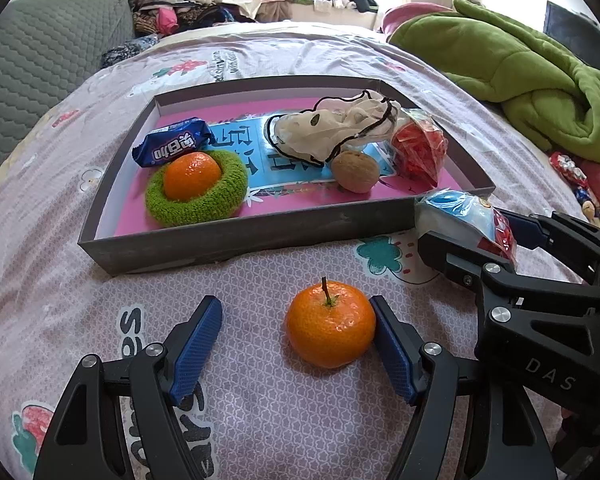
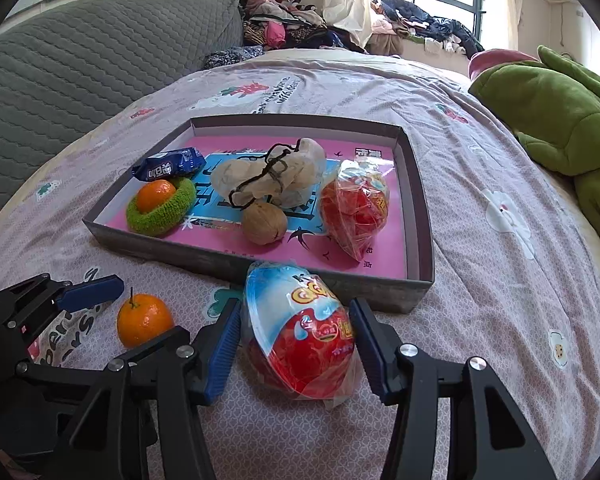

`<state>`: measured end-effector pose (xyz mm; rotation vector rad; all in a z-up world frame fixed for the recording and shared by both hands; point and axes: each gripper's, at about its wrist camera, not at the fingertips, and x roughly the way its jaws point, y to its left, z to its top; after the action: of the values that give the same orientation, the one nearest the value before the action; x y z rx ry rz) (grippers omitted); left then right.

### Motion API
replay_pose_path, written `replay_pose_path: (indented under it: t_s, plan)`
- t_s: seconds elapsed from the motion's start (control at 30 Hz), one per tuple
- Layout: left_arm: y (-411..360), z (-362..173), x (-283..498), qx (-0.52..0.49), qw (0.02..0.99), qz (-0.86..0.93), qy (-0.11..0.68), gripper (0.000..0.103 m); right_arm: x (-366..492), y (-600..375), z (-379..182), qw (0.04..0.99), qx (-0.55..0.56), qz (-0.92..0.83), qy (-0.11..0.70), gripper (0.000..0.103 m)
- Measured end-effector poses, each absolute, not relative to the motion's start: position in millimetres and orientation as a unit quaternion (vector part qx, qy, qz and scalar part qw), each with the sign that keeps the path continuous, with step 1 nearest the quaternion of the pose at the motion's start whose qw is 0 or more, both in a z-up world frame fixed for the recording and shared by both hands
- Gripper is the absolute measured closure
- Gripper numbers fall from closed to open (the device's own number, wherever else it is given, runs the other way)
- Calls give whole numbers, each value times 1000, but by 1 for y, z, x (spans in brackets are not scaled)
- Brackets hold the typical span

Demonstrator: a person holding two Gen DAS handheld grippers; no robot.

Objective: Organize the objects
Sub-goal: 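Grasp the loose orange with the left gripper while the right gripper grasps the wrapped egg toy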

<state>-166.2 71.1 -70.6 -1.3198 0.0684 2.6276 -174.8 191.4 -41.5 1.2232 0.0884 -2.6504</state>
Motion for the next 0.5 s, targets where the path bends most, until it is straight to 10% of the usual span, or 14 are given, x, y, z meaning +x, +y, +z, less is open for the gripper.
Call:
replay_pose_path:
  t_s: [0.27,0.5]
  plan:
    - [74,-66,-161,-440,108,891,20,62,-170,194,-37,125,409,-904,10,49]
    - [70,-61,-158,-438,100,893,18,62,-161,193,-21,138,390,-910,5,49]
